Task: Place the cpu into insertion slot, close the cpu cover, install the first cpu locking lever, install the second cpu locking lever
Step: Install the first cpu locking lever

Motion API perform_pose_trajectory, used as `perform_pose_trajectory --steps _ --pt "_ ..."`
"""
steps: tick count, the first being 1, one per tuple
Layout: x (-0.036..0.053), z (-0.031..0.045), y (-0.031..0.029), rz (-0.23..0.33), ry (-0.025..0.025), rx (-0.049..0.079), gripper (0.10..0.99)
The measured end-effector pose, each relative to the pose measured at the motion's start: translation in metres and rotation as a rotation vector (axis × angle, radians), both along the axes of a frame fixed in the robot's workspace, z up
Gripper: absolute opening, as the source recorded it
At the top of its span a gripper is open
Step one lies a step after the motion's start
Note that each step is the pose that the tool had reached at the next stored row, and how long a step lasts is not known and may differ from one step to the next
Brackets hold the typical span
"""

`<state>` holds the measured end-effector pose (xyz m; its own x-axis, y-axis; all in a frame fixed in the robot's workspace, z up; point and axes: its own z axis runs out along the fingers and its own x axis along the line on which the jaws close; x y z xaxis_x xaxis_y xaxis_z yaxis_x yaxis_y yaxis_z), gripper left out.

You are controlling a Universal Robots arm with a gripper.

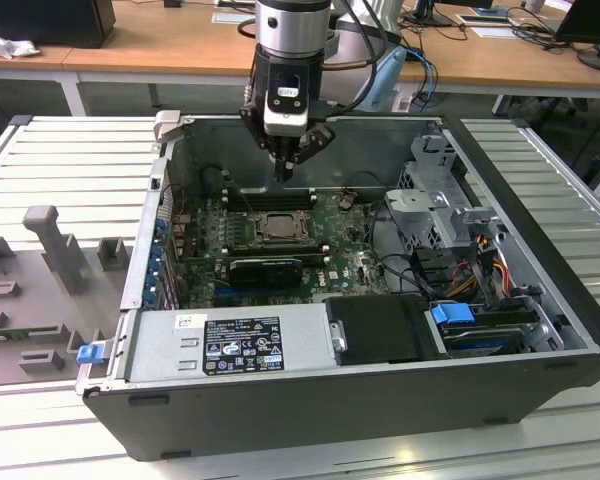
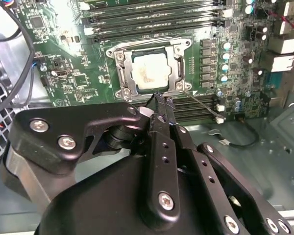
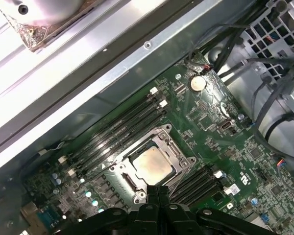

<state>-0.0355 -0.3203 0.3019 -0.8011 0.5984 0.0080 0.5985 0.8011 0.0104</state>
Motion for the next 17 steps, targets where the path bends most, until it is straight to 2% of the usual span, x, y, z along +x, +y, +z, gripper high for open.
perform_pose_trajectory --steps 17 --pt "0.0 0.0 0.0 0.16 0.0 0.0 0.106"
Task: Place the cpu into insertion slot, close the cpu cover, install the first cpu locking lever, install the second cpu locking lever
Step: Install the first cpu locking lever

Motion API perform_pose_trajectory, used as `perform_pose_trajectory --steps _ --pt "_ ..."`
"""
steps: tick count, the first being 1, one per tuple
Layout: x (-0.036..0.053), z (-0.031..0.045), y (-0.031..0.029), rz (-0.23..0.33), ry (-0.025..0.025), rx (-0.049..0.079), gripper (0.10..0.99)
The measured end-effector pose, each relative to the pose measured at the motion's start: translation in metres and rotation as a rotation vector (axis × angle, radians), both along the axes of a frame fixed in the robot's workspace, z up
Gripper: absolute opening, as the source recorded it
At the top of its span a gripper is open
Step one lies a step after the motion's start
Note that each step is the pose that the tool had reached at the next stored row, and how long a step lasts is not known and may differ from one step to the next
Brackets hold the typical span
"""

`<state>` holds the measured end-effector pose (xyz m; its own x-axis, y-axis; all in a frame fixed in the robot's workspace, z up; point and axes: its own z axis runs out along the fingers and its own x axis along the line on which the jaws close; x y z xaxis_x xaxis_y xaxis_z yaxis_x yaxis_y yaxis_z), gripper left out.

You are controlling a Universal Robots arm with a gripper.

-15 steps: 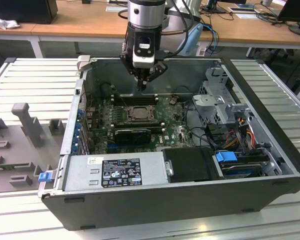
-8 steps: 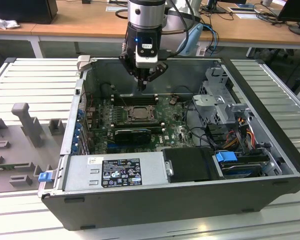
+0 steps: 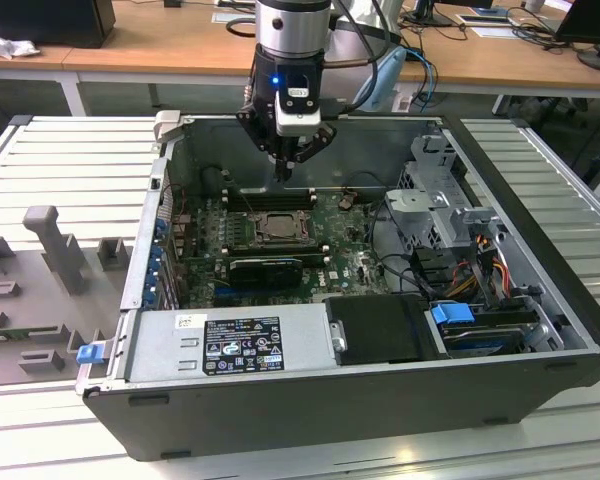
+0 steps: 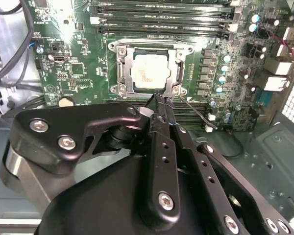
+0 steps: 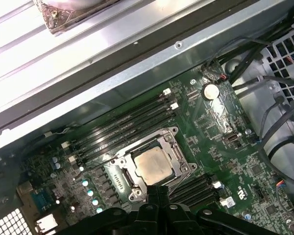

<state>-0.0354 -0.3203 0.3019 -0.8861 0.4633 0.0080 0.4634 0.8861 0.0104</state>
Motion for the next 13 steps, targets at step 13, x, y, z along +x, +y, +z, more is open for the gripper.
perform_pose_trajectory --steps 13 --pt "0.0 0.0 0.0 0.131 0.0 0.0 0.106"
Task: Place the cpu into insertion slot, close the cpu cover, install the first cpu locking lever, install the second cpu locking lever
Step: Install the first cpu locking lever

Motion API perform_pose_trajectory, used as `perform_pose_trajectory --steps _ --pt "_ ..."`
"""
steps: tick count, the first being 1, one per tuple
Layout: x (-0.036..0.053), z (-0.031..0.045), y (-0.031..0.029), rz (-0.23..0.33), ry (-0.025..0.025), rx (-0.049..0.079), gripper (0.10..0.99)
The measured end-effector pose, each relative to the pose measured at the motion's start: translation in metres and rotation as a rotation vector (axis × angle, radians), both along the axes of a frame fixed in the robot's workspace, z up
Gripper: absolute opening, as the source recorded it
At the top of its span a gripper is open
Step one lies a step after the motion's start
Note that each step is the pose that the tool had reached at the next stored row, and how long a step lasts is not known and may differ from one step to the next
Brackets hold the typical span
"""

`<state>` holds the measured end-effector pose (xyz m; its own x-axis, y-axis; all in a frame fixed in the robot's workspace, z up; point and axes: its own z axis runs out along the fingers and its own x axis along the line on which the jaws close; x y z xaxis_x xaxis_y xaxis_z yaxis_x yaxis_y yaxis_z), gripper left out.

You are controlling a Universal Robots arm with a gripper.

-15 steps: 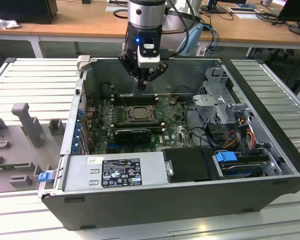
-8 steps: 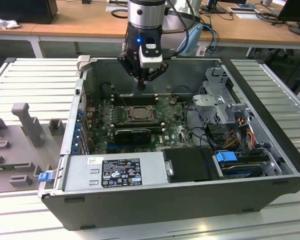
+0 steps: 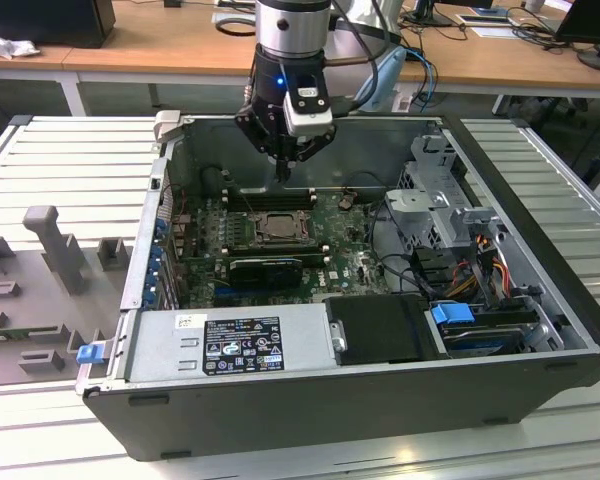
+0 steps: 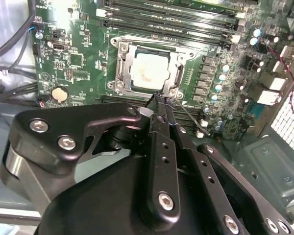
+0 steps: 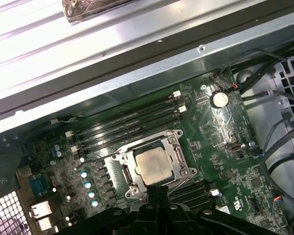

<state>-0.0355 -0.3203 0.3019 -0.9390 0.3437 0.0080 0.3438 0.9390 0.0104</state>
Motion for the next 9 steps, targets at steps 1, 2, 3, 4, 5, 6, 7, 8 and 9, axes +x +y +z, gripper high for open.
perform_pose_trajectory --steps 1,2,3,4,5,6,7,8,9 --pt "0.0 0.0 0.0 0.021 -0.0001 0.0 0.106" --pt "0.0 -0.0001 0.0 0.035 -0.0001 0.0 0.106" --pt "0.0 -0.0004 0.0 0.051 -0.0005 0.0 0.106" --pt "0.0 -0.0006 0.0 0.069 -0.0008 0.0 0.106" --pt "0.0 -0.001 0.0 0.098 -0.0012 0.0 0.106" --pt "0.0 -0.0011 0.0 0.127 -0.0012 0.0 0.106" --pt "0.0 -0.0012 0.0 0.153 -0.0011 0.0 0.106" --pt "0.0 -0.0012 0.0 0.169 -0.0011 0.0 0.106" --pt "0.0 -0.0013 0.0 0.199 -0.0012 0.0 0.106"
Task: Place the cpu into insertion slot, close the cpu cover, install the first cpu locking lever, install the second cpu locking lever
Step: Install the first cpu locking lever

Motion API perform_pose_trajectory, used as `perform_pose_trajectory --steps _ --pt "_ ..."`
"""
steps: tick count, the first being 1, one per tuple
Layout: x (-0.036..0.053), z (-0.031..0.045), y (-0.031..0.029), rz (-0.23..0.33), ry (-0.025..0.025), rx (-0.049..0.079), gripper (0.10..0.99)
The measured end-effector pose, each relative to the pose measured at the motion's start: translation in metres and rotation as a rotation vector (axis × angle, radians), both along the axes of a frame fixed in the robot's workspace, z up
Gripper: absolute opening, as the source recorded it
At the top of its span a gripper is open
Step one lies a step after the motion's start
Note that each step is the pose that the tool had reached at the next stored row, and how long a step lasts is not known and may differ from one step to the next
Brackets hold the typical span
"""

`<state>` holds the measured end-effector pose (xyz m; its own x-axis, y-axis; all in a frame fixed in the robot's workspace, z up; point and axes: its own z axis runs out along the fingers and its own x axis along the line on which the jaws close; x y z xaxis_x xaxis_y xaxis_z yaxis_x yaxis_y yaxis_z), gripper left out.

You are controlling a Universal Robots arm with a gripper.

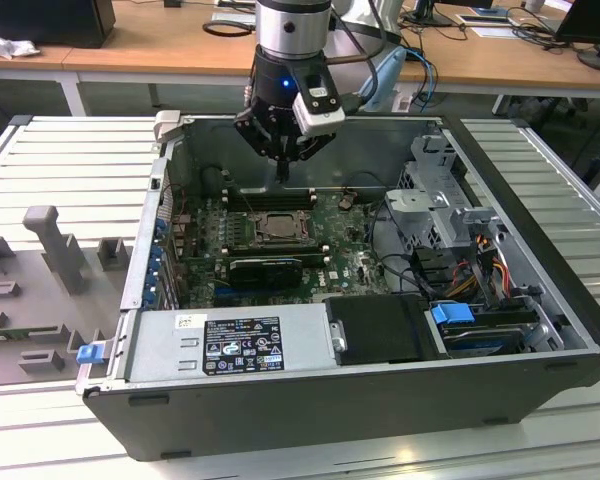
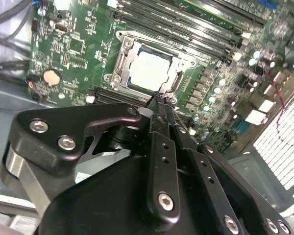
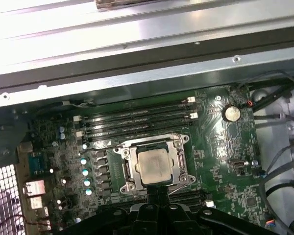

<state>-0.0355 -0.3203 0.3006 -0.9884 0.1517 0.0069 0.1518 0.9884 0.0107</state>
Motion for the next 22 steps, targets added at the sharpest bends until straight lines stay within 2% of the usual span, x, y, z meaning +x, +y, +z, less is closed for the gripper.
perform_pose_trajectory --steps 3,7,19,22 --pt "-0.0019 -0.0001 0.0 0.036 -0.0002 0.0 0.106" --pt "-0.006 -0.0001 0.0 0.048 -0.0003 0.0 0.106" --pt "-0.0098 -0.0001 0.0 0.071 -0.0003 0.0 0.106" --pt "-0.013 -0.0014 0.0 0.098 -0.0008 0.0 0.106"
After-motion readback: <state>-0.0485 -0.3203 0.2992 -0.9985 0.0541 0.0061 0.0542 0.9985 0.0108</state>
